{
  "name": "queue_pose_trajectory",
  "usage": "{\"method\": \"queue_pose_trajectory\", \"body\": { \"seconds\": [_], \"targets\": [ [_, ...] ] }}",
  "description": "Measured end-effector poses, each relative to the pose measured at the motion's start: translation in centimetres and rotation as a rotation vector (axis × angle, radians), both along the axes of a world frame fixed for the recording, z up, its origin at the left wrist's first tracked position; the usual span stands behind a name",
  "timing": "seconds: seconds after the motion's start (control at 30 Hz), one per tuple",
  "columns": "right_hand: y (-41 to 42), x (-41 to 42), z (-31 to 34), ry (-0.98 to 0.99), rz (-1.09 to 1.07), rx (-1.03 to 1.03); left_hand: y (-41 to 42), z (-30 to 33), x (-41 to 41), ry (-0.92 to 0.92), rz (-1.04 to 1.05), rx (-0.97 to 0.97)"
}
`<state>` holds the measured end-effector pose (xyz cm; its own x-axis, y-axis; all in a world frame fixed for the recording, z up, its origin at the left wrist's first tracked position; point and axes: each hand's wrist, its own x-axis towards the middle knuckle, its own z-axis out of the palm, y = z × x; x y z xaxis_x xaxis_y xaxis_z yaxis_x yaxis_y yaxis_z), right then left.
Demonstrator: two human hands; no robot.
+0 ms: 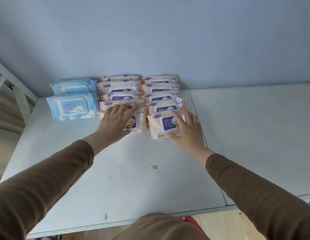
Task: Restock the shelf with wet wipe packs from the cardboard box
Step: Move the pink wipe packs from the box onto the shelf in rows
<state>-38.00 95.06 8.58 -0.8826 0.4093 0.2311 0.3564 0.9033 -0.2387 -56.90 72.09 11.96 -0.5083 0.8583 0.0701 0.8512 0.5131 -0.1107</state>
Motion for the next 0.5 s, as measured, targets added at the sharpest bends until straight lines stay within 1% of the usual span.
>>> {"method": "queue_pose_trajectory", "body": {
  "seconds": [0.13,0.27,0.37,0.5],
  "targets": [
    [-1.0,-1.4,-0.6,-0.058,-0.04,0.003,-0.1,-0.6,-1.1,0.006,-0.007,-0.038],
    [-1.5,-3.1,-1.0,-0.045,-0.113,0.002,0.4,-1.1,-1.9,0.05,0.0,-0.06],
    [-1.9,-4.2,-0.9,-0.033,-0.157,0.0,0.9,-1.3,-2.2,0.049,0.031,-0.049],
    [-2.1,-4.2,-1.0,-0.06,-0.145,-0.012,0.9,-1.4,-1.6,0.038,0.055,-0.027]
  ]
}}
